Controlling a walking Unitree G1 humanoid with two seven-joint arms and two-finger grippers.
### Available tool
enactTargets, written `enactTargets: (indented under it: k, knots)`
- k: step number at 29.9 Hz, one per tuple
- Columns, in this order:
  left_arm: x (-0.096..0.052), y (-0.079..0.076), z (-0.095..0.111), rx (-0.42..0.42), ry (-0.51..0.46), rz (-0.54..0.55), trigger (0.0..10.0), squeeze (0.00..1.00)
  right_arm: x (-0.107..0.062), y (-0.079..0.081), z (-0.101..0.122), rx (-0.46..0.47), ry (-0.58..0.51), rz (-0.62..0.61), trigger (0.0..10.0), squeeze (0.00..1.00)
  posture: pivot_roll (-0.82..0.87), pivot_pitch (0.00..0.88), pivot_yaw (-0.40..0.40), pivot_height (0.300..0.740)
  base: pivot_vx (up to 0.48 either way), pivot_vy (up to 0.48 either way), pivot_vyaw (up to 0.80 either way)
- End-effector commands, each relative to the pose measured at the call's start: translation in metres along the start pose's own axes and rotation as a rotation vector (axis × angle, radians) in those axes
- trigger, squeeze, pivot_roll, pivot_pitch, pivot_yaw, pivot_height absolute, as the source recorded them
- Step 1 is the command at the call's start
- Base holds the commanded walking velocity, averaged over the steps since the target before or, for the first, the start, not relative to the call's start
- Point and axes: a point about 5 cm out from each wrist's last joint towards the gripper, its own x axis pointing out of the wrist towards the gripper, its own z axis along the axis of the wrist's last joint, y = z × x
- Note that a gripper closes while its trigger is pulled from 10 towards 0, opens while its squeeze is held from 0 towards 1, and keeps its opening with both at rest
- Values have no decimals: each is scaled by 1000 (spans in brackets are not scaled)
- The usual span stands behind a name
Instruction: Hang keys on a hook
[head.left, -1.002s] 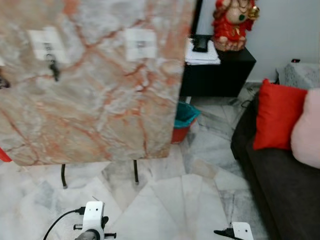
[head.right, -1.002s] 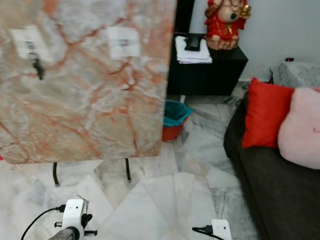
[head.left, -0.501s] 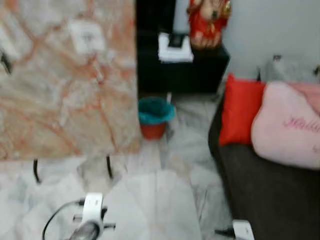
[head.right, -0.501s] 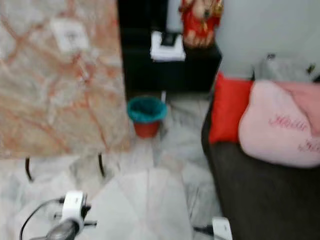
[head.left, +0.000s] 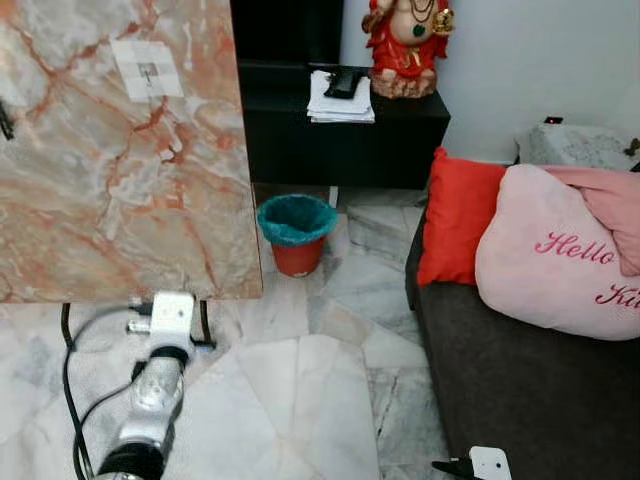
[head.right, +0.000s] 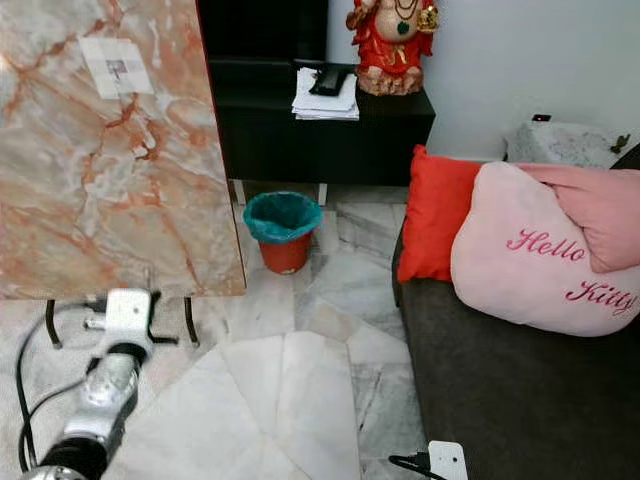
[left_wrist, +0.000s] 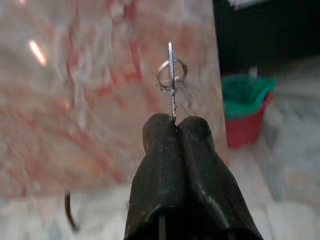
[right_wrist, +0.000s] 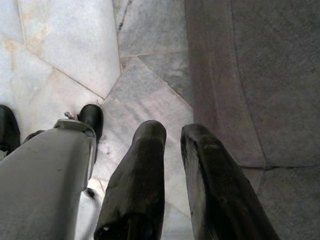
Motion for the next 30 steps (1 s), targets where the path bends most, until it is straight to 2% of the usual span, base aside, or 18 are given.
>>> enactTargets:
  k: [1, 9, 30]
  knots:
    - [1, -3, 11, 24, -53, -11, 10000, 0, 0, 0, 1, 14, -11, 1, 10000, 0, 94, 60, -79, 740, 0, 0, 0]
    - [5, -6, 32, 21, -124, -3, 10000, 0, 0, 2, 2, 6, -14, 7, 10000, 0, 97, 44, -80, 740, 0, 0, 0]
    - [6, 2, 46, -31, -128, 47, 10000, 0, 0, 4, 6, -17, -30, 14, 10000, 0, 96, 63, -87, 740, 0, 0, 0]
